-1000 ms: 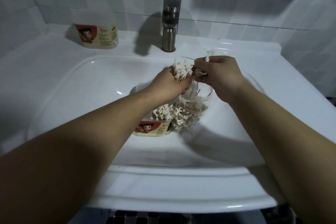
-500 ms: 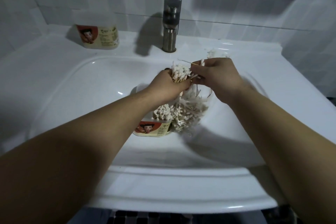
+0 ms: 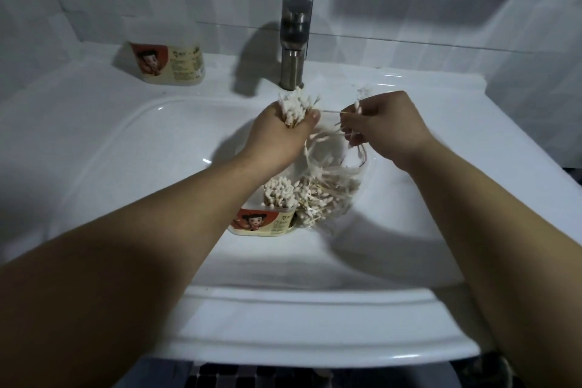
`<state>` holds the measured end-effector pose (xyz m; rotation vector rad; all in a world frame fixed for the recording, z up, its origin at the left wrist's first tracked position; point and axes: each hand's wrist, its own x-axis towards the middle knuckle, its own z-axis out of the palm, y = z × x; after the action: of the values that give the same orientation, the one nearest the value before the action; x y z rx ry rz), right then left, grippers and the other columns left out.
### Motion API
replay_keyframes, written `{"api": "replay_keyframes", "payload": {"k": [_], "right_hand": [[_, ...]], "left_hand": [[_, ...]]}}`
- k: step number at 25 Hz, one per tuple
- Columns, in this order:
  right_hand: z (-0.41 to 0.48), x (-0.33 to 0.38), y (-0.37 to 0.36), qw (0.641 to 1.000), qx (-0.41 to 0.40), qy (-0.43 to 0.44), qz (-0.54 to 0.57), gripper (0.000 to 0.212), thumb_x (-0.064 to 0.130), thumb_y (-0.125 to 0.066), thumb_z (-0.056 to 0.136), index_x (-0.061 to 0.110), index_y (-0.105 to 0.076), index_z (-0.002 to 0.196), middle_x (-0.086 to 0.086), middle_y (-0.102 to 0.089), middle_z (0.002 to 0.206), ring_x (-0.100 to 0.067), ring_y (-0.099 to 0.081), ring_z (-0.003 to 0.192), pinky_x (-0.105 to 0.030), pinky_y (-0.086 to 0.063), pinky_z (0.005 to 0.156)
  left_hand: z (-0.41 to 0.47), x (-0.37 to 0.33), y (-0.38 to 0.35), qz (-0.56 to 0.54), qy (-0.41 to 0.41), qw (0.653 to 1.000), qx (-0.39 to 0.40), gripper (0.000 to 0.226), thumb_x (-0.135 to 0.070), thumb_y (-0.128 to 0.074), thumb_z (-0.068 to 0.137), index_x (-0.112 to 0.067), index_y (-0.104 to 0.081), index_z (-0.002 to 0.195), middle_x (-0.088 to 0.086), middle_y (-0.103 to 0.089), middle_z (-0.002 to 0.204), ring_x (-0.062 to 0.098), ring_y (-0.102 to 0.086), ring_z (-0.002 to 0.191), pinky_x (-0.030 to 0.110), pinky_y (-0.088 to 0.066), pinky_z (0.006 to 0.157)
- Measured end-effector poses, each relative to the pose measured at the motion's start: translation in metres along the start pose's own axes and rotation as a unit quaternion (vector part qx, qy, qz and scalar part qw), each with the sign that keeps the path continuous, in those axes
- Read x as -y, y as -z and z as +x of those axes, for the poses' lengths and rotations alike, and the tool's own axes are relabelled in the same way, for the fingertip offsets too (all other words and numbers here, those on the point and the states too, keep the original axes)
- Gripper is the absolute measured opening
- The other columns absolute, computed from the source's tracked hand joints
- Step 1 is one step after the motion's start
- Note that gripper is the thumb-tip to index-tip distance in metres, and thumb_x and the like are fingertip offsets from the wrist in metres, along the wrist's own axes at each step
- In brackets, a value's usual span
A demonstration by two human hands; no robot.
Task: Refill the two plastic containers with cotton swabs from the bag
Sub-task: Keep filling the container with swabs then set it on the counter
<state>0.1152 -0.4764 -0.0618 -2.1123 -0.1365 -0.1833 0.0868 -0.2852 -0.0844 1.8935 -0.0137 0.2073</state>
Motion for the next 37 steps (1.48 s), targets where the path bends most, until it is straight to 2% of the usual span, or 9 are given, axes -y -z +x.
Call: {"api": "replay_keyframes", "payload": {"k": [4, 10, 15, 20, 23, 26, 29, 34, 37], "right_hand": [[-0.01, 0.008, -0.001, 0.991, 0.071, 0.062, -0.094, 0.011, 0.014, -0.073, 0.087, 0.015, -0.079, 0.077, -0.007, -0.074, 0.067, -0.023, -0.074, 0.065, -0.042, -0.062, 0.069], [-0.011, 0.011, -0.007, 0.994, 0.084, 0.033, 0.056, 0.014, -0.001, -0.07, 0.089, 0.002, -0.079, 0.099, -0.017, -0.077, 0.083, -0.024, -0.074, 0.073, -0.035, -0.063, 0.076], [-0.009, 0.012, -0.009, 0.989, 0.044, -0.013, 0.142, 0.009, 0.0, -0.069, 0.091, -0.004, -0.076, 0.095, -0.019, -0.073, 0.083, -0.023, -0.07, 0.07, -0.033, -0.062, 0.073], [-0.01, 0.014, -0.005, 0.966, 0.007, -0.051, 0.253, 0.004, -0.008, -0.067, 0.09, -0.007, -0.068, 0.087, -0.019, -0.064, 0.077, -0.029, -0.064, 0.068, -0.032, -0.059, 0.07], [-0.013, 0.017, -0.008, 0.96, 0.006, -0.063, 0.273, 0.01, -0.004, -0.07, 0.089, -0.004, -0.068, 0.099, -0.021, -0.069, 0.082, -0.03, -0.065, 0.07, -0.028, -0.058, 0.063], [-0.013, 0.017, -0.011, 0.971, 0.007, -0.055, 0.231, 0.023, 0.007, -0.073, 0.089, 0.009, -0.07, 0.113, -0.011, -0.077, 0.086, -0.023, -0.069, 0.071, -0.025, -0.05, 0.054], [-0.012, 0.014, -0.016, 0.988, 0.022, -0.023, 0.15, 0.015, 0.017, -0.07, 0.092, 0.017, -0.075, 0.107, -0.001, -0.075, 0.079, -0.019, -0.069, 0.068, -0.03, -0.045, 0.054], [-0.014, 0.011, -0.019, 0.996, 0.085, 0.026, 0.02, 0.033, 0.02, -0.048, 0.099, -0.002, -0.066, 0.082, -0.022, -0.066, 0.077, -0.03, -0.062, 0.071, -0.043, -0.053, 0.068], [-0.016, 0.013, -0.018, 0.981, 0.147, 0.01, 0.123, 0.037, 0.022, -0.056, 0.093, 0.015, -0.064, 0.128, -0.006, -0.069, 0.111, -0.024, -0.067, 0.1, -0.048, -0.054, 0.085]], "left_hand": [[-0.001, 0.003, -0.003, -0.001, -0.031, 0.999, 0.045, 0.029, -0.036, -0.07, 0.095, -0.021, -0.071, 0.12, -0.014, -0.074, 0.105, 0.0, -0.068, 0.097, 0.03, -0.055, 0.096], [-0.001, 0.005, -0.007, 0.054, -0.037, 0.99, 0.124, 0.018, -0.023, -0.066, 0.096, -0.02, -0.07, 0.113, -0.001, -0.077, 0.093, 0.016, -0.075, 0.086, 0.049, -0.061, 0.084], [-0.001, 0.004, -0.009, 0.027, -0.036, 0.99, 0.13, 0.027, -0.026, -0.063, 0.099, -0.022, -0.064, 0.125, -0.007, -0.071, 0.105, 0.014, -0.068, 0.099, 0.046, -0.059, 0.091], [0.001, 0.008, -0.007, -0.015, 0.015, 0.996, 0.089, 0.007, -0.029, -0.067, 0.097, -0.022, -0.069, 0.099, -0.006, -0.073, 0.083, 0.016, -0.071, 0.081, 0.044, -0.061, 0.085], [-0.001, 0.004, -0.008, -0.112, 0.067, 0.985, 0.117, 0.011, -0.024, -0.065, 0.099, -0.018, -0.072, 0.106, -0.001, -0.077, 0.092, 0.016, -0.075, 0.087, 0.042, -0.061, 0.083], [-0.004, 0.0, -0.01, -0.182, 0.109, 0.966, 0.145, 0.023, -0.024, -0.067, 0.099, -0.015, -0.069, 0.12, 0.005, -0.078, 0.108, 0.025, -0.075, 0.101, 0.044, -0.06, 0.091], [-0.007, -0.005, -0.012, -0.226, 0.122, 0.953, 0.162, 0.023, -0.017, -0.065, 0.1, -0.007, -0.068, 0.12, 0.006, -0.077, 0.093, 0.023, -0.074, 0.085, 0.042, -0.059, 0.086], [-0.007, -0.005, -0.01, -0.224, 0.135, 0.95, 0.171, 0.008, -0.01, -0.066, 0.098, -0.009, -0.069, 0.105, 0.003, -0.07, 0.075, 0.016, -0.066, 0.068, 0.043, -0.054, 0.081], [-0.007, -0.011, -0.007, -0.234, 0.163, 0.945, 0.163, 0.004, -0.013, -0.069, 0.095, -0.011, -0.07, 0.097, 0.001, -0.07, 0.074, 0.013, -0.066, 0.069, 0.043, -0.056, 0.087]]}}
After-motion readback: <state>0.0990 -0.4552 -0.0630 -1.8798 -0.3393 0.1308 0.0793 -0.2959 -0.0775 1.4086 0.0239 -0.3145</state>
